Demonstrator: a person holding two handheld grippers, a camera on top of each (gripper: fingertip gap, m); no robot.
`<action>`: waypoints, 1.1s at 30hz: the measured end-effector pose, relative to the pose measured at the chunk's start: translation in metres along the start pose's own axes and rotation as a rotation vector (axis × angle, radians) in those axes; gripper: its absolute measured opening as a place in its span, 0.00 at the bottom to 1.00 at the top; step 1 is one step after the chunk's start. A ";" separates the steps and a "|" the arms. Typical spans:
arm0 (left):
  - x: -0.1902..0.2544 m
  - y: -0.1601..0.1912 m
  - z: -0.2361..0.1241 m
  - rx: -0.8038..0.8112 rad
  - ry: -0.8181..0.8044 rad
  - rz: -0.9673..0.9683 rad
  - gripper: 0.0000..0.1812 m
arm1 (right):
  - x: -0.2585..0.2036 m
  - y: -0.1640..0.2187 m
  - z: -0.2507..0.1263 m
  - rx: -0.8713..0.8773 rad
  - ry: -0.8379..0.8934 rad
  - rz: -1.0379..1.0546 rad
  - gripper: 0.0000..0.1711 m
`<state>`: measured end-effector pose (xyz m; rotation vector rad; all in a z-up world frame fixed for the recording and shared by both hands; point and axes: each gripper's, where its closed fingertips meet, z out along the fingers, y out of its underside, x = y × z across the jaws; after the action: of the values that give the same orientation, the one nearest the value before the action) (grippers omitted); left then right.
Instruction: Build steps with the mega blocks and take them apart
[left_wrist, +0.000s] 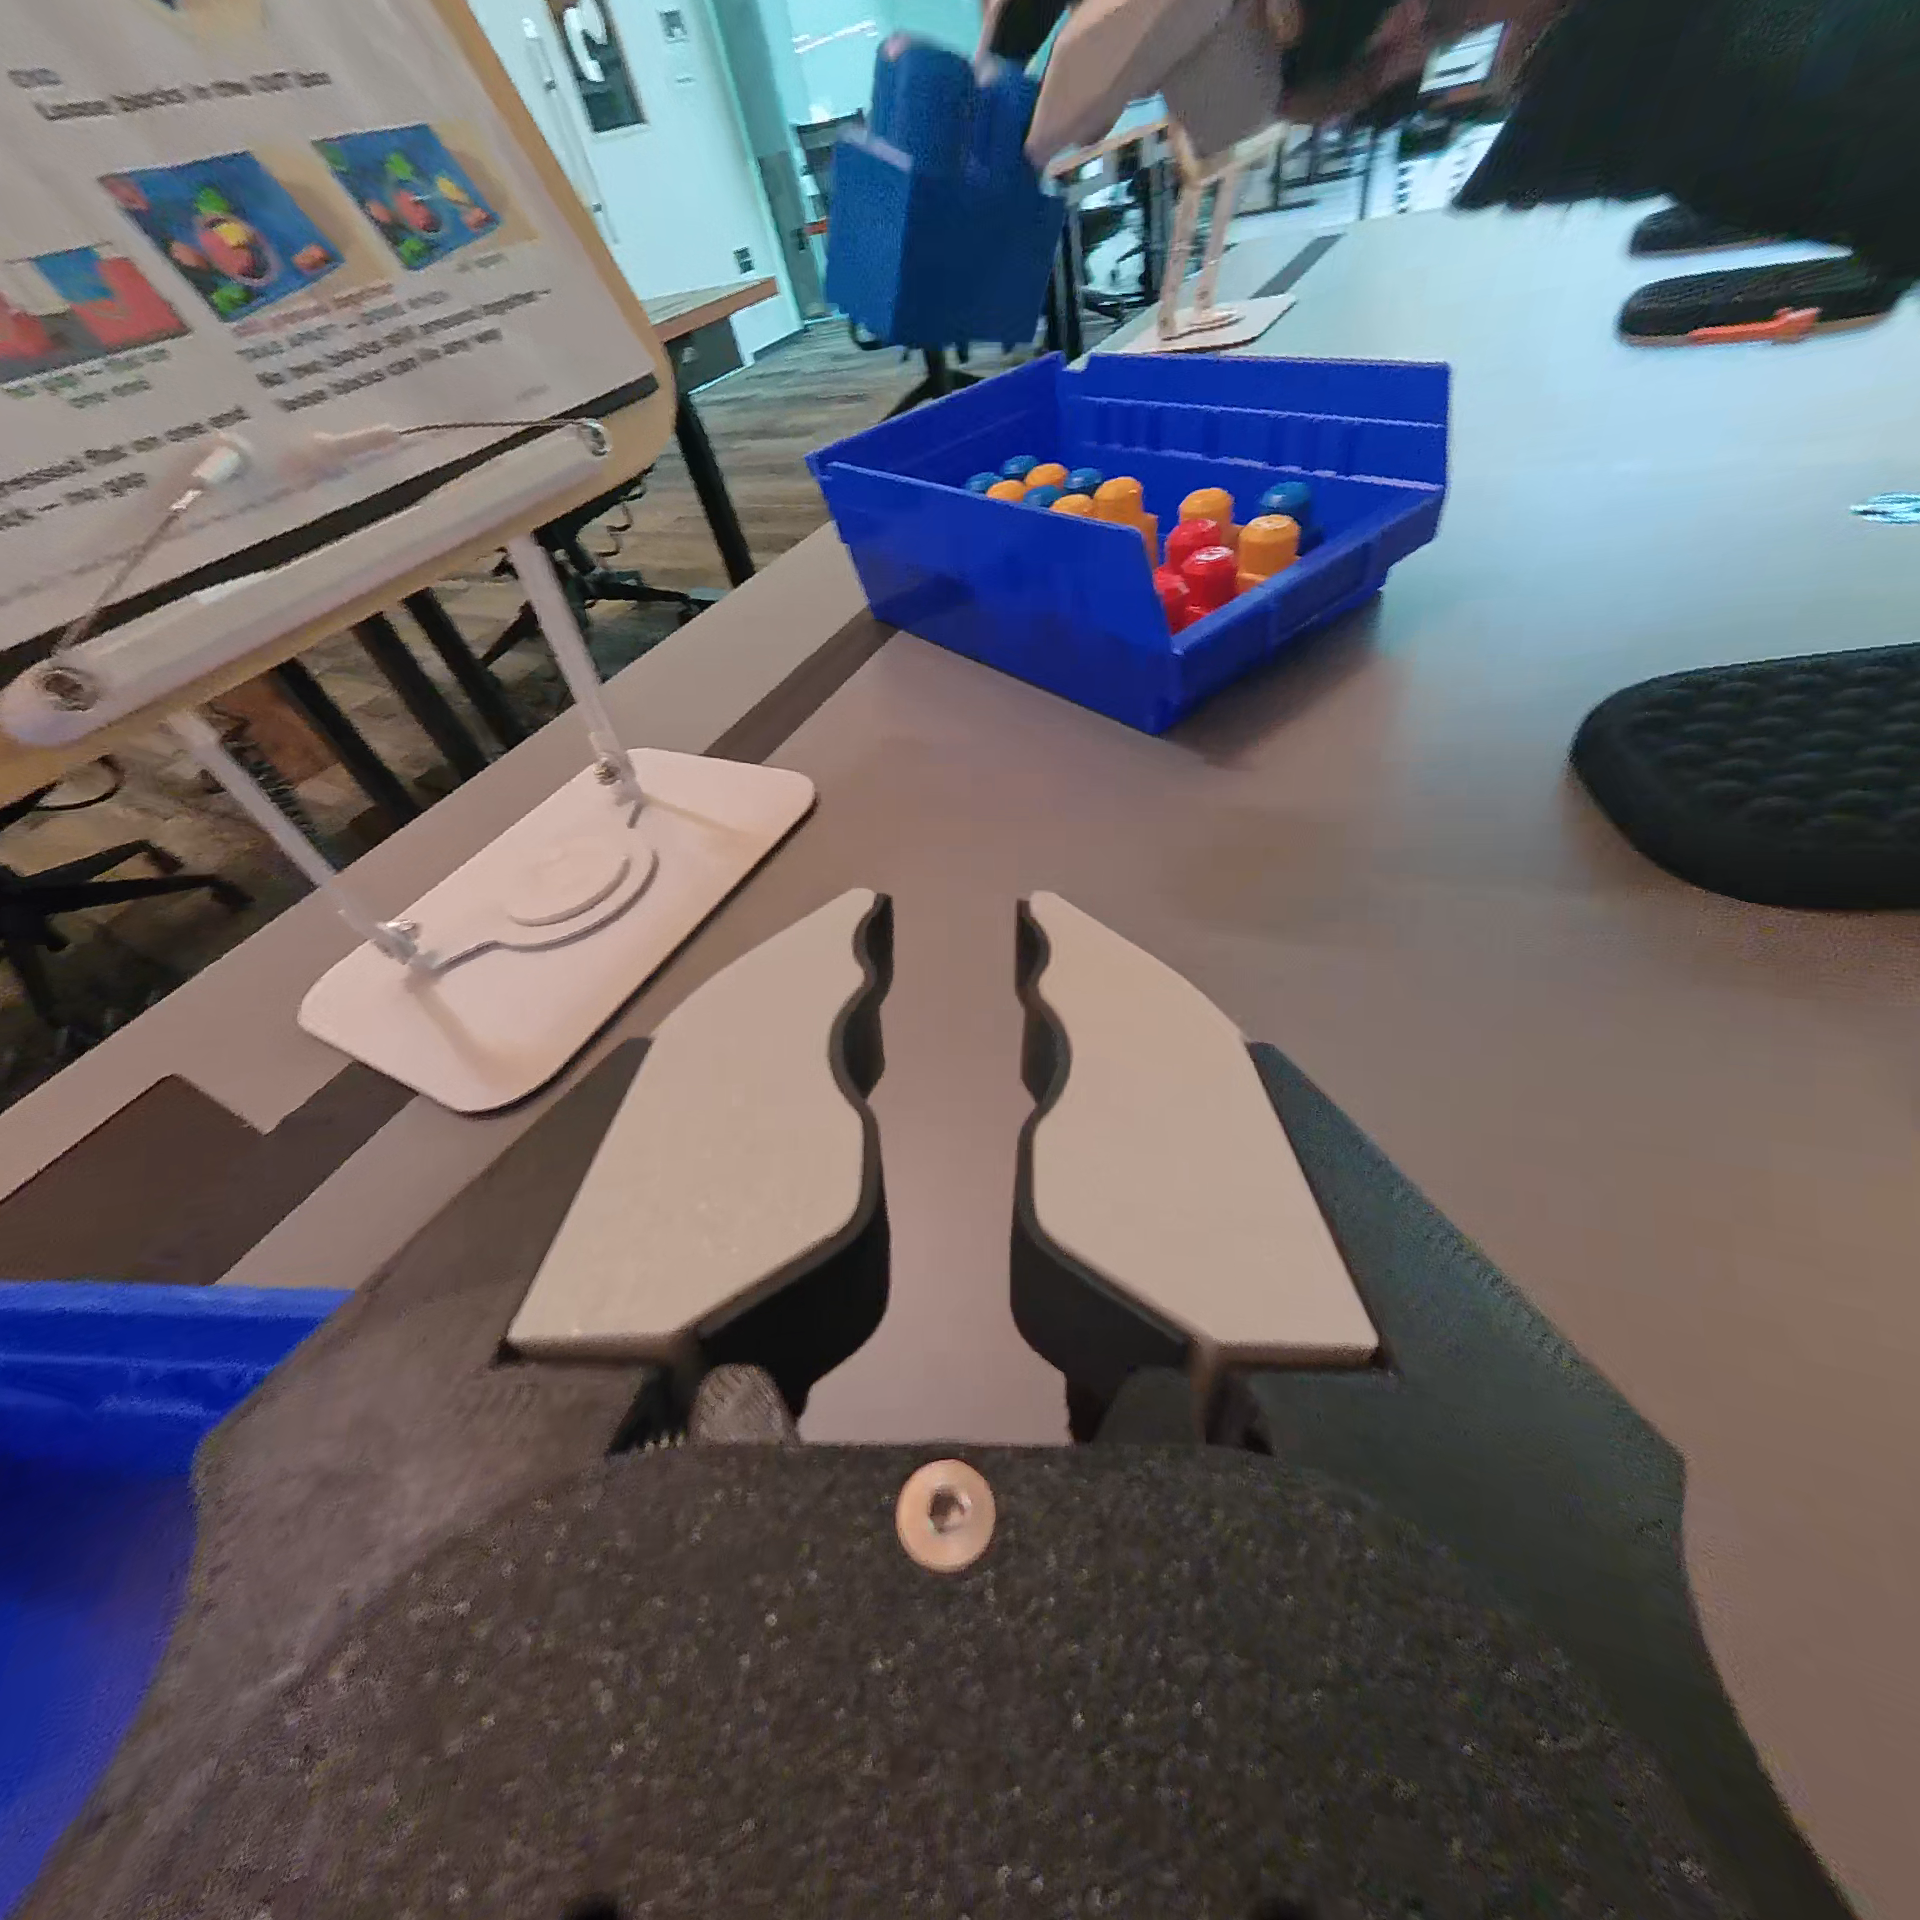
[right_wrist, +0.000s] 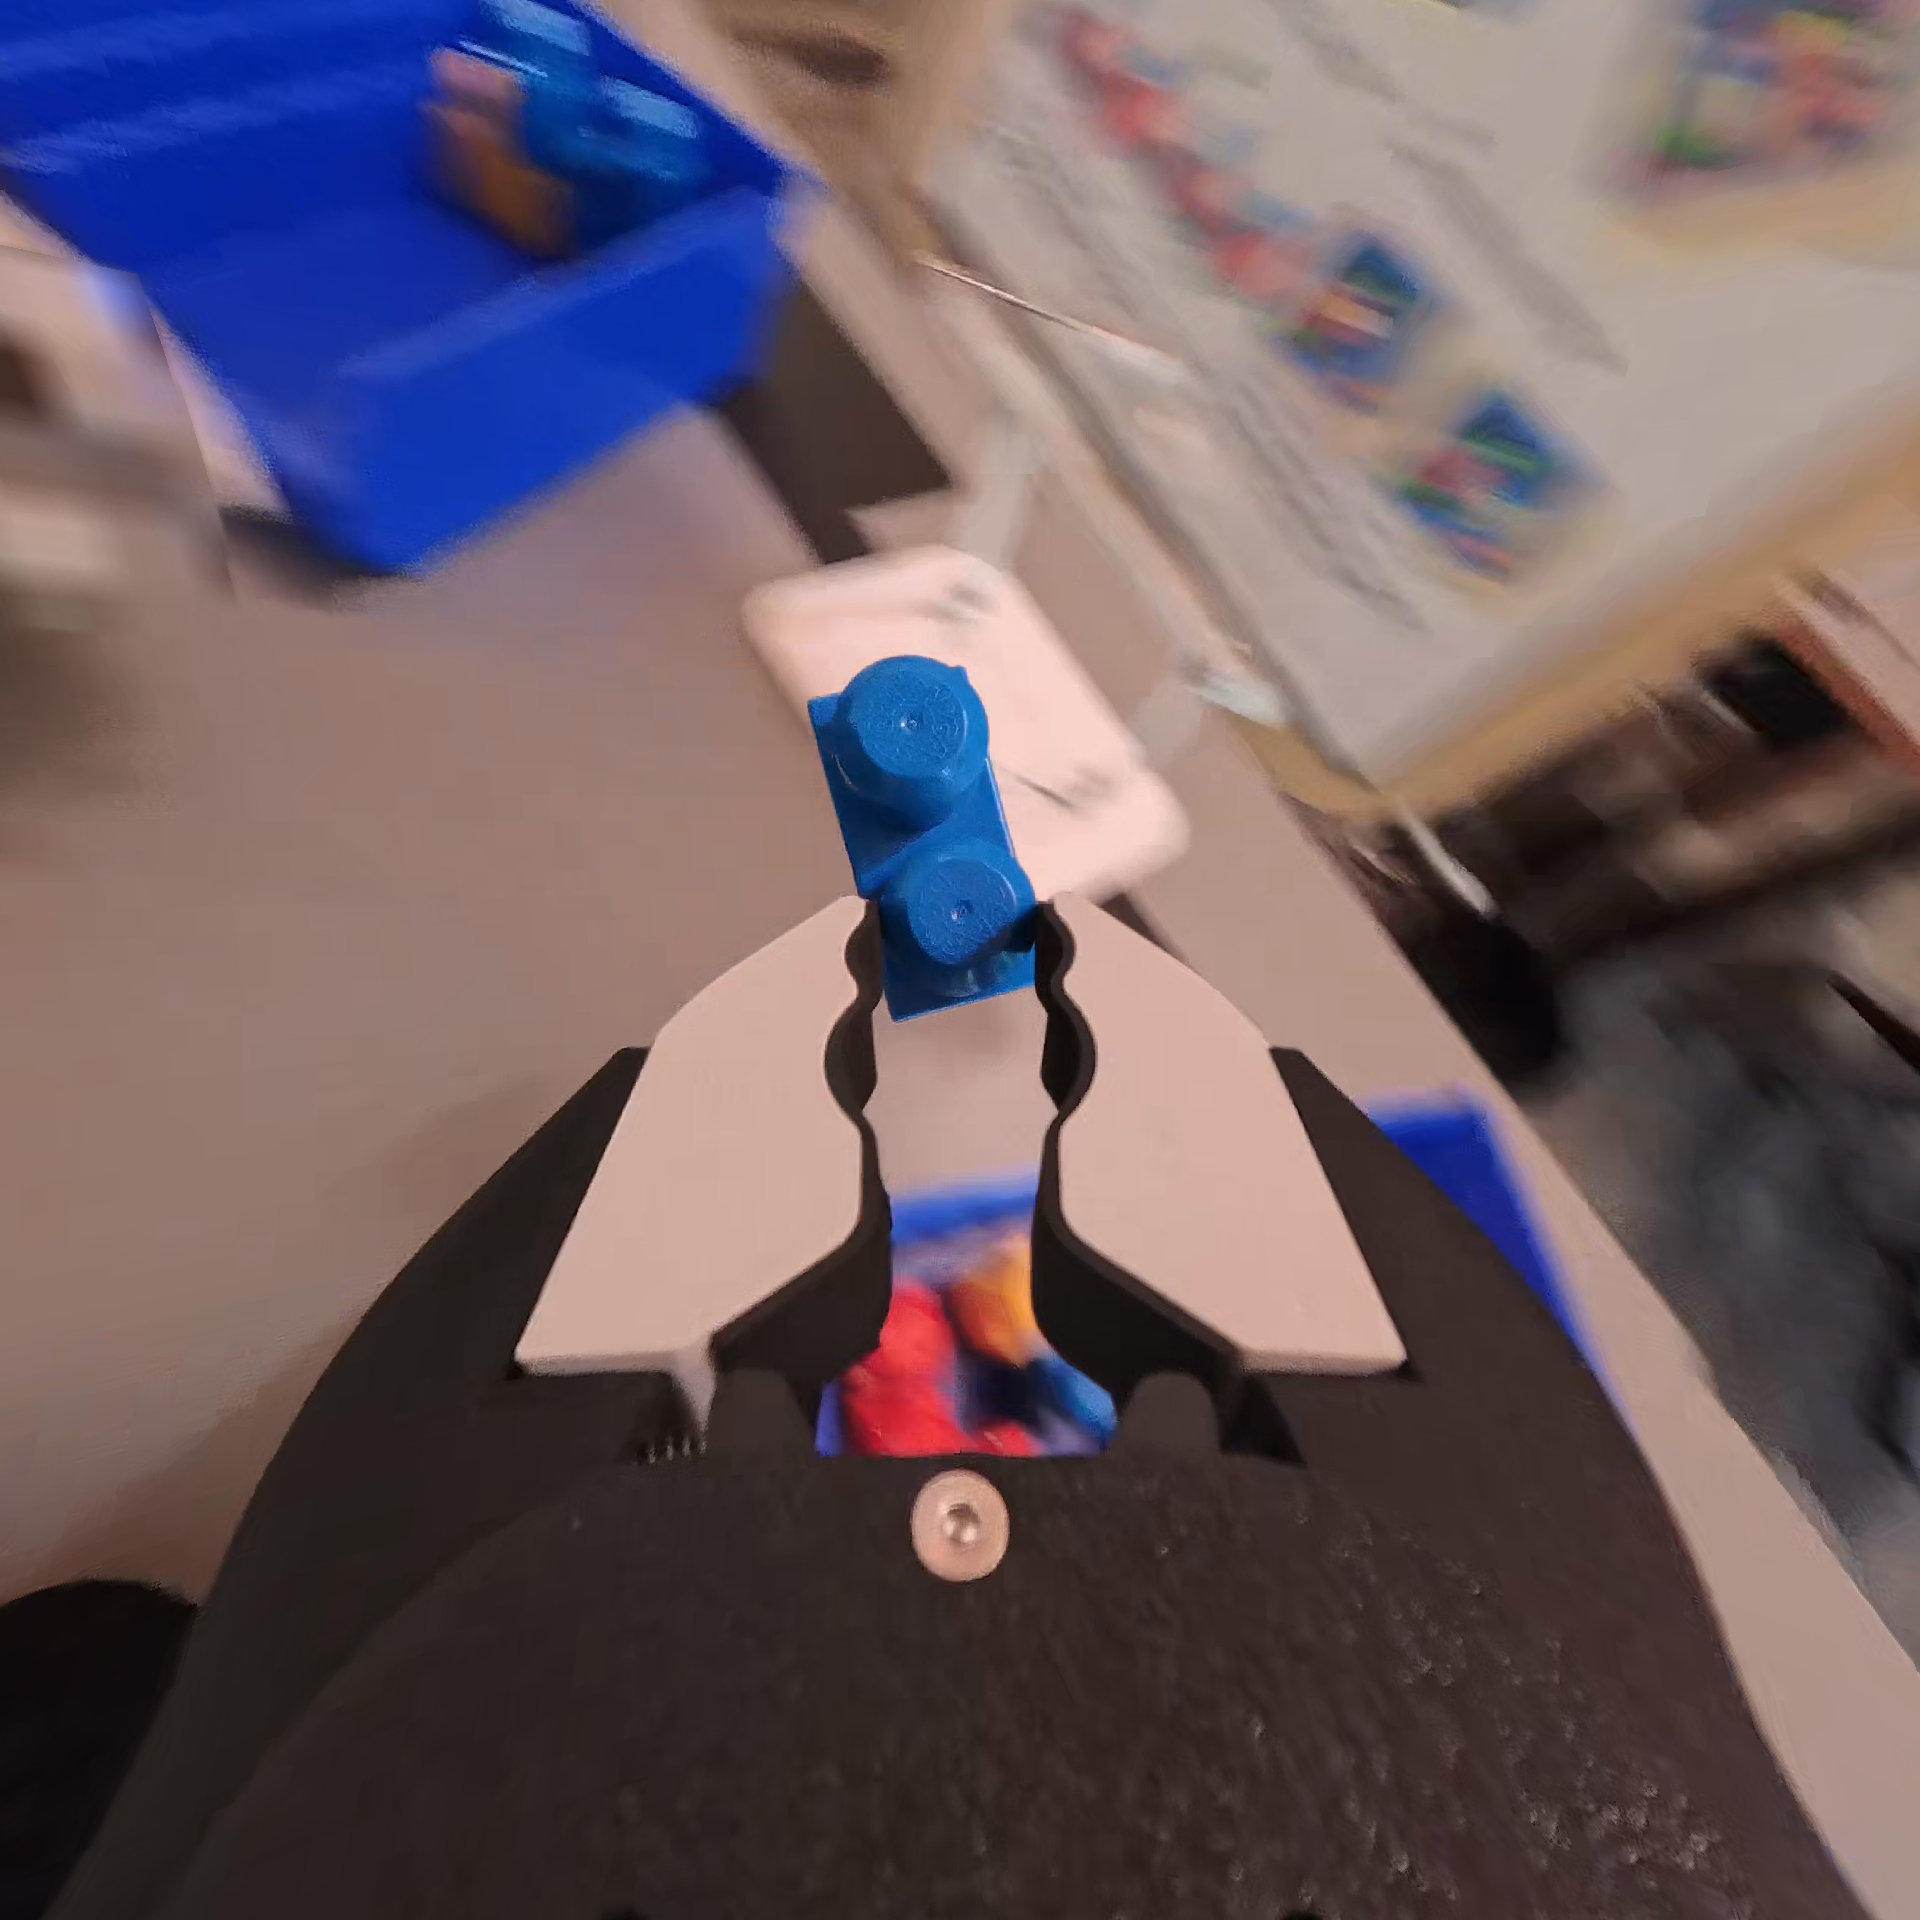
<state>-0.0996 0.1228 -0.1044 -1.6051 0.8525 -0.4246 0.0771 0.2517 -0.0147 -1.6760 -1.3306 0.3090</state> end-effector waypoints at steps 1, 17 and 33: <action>-0.003 0.000 -0.001 0.000 -0.019 0.004 0.10 | 0.023 0.005 -0.007 -0.034 0.067 0.022 0.16; -0.032 -0.004 -0.009 -0.002 -0.241 -0.008 0.00 | 0.191 0.207 -0.045 -0.532 0.735 0.741 0.16; 0.007 0.006 0.017 -0.070 -0.162 0.075 0.00 | 0.189 0.268 -0.021 -0.628 0.946 1.007 0.16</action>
<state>-0.0853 0.1294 -0.1155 -1.6418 0.8084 -0.2099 0.3308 0.4127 -0.1491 -2.4481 0.2210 -0.3727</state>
